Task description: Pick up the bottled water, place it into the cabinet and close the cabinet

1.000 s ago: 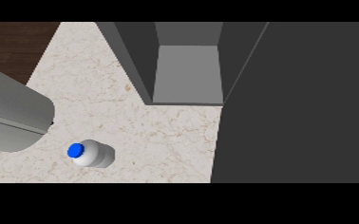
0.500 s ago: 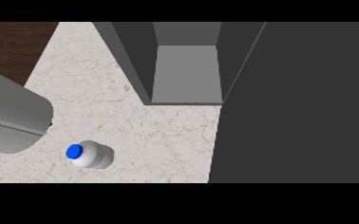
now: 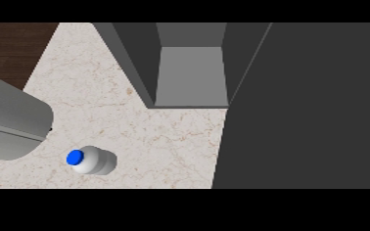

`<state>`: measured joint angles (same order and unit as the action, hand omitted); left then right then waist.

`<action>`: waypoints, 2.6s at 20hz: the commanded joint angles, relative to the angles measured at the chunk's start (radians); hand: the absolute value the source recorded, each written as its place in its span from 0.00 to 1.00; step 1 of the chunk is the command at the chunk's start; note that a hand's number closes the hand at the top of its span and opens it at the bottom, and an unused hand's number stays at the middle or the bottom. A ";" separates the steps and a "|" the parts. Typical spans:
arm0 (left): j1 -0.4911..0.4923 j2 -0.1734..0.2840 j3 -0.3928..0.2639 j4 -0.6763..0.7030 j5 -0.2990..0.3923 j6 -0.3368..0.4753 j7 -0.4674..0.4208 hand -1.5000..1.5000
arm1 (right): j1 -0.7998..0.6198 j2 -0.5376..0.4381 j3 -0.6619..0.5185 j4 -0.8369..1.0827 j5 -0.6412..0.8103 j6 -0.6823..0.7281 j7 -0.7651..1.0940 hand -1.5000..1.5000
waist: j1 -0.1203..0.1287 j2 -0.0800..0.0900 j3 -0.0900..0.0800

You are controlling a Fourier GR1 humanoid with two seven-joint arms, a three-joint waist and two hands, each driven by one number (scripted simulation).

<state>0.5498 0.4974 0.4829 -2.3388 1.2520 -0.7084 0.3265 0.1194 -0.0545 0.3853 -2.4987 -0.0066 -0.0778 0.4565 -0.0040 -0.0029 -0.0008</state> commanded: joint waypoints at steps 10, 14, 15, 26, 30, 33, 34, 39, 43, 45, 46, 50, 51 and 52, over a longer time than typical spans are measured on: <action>-0.202 -0.130 -0.117 0.162 -0.273 0.004 0.068 0.00 | -0.001 -0.060 0.034 -0.191 0.060 -0.048 0.113 0.00 | -0.008 0.001 0.000; -0.307 -0.172 -0.114 0.327 -0.413 -0.082 0.027 0.00 | -0.054 -0.042 0.060 -0.123 0.088 -0.075 0.107 0.00 | -0.007 0.003 -0.001; -0.342 -0.239 -0.179 0.299 -0.512 -0.036 0.032 0.00 | -0.018 -0.062 0.042 -0.134 0.077 -0.067 0.087 0.00 | -0.015 0.003 0.000; -0.444 -0.398 -0.171 0.601 -0.946 -0.198 -0.203 0.00 | -0.007 -0.127 0.001 -0.210 0.011 -0.048 0.118 0.00 | -0.018 0.001 -0.001; -0.458 -0.397 -0.123 0.706 -1.039 -0.236 -0.358 0.00 | -0.045 -0.092 0.070 -0.167 0.096 -0.094 0.128 0.00 | -0.006 0.001 -0.001; -0.503 -0.376 -0.127 0.826 -1.131 -0.247 -0.445 0.00 | -0.123 -0.094 0.026 -0.177 0.060 -0.110 0.208 0.00 | -0.006 0.002 -0.001; -0.432 -0.412 -0.149 0.790 -1.183 -0.246 -0.488 0.00 | -0.109 -0.105 0.055 -0.187 0.088 -0.106 0.193 0.00 | -0.005 0.000 -0.001; -0.535 -0.371 -0.142 0.955 -1.276 -0.173 -0.577 0.00 | -0.040 -0.149 0.027 -0.236 0.027 -0.092 0.162 0.00 | -0.015 0.001 0.000; -0.476 -0.316 -0.153 1.058 -1.379 -0.181 -0.806 0.00 | -0.083 -0.148 -0.007 -0.206 0.013 -0.105 0.181 0.00 | -0.009 0.002 -0.001; -0.541 -0.304 -0.172 1.168 -1.426 -0.120 -0.863 0.00 | -0.107 -0.104 0.105 -0.152 0.117 -0.139 0.164 0.00 | -0.011 0.001 -0.002; -0.546 -0.309 -0.182 1.196 -1.416 -0.122 -0.871 0.00 | -0.051 -0.142 0.068 -0.211 0.064 -0.118 0.157 0.00 | -0.021 0.001 -0.002; -0.606 -0.257 -0.197 1.350 -1.459 -0.060 -0.961 0.00 | -0.068 -0.143 0.077 -0.181 0.063 -0.115 0.143 0.00 | -0.015 0.002 -0.001; -0.600 -0.249 -0.213 1.392 -1.479 -0.054 -1.015 0.00 | -0.083 -0.145 0.060 -0.194 0.072 -0.140 0.186 0.00 | -0.022 0.002 -0.002; -0.615 -0.291 -0.251 1.395 -1.500 -0.013 -1.014 0.00 | -0.106 -0.136 0.108 -0.181 0.088 -0.141 0.193 0.00 | -0.020 0.001 -0.002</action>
<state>-0.0314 0.2073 0.2745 -1.0555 -0.1972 -0.6961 -0.5338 -0.0130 -0.1744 0.4514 -2.5061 0.0227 -0.2113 0.5643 -0.0203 -0.0011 -0.0026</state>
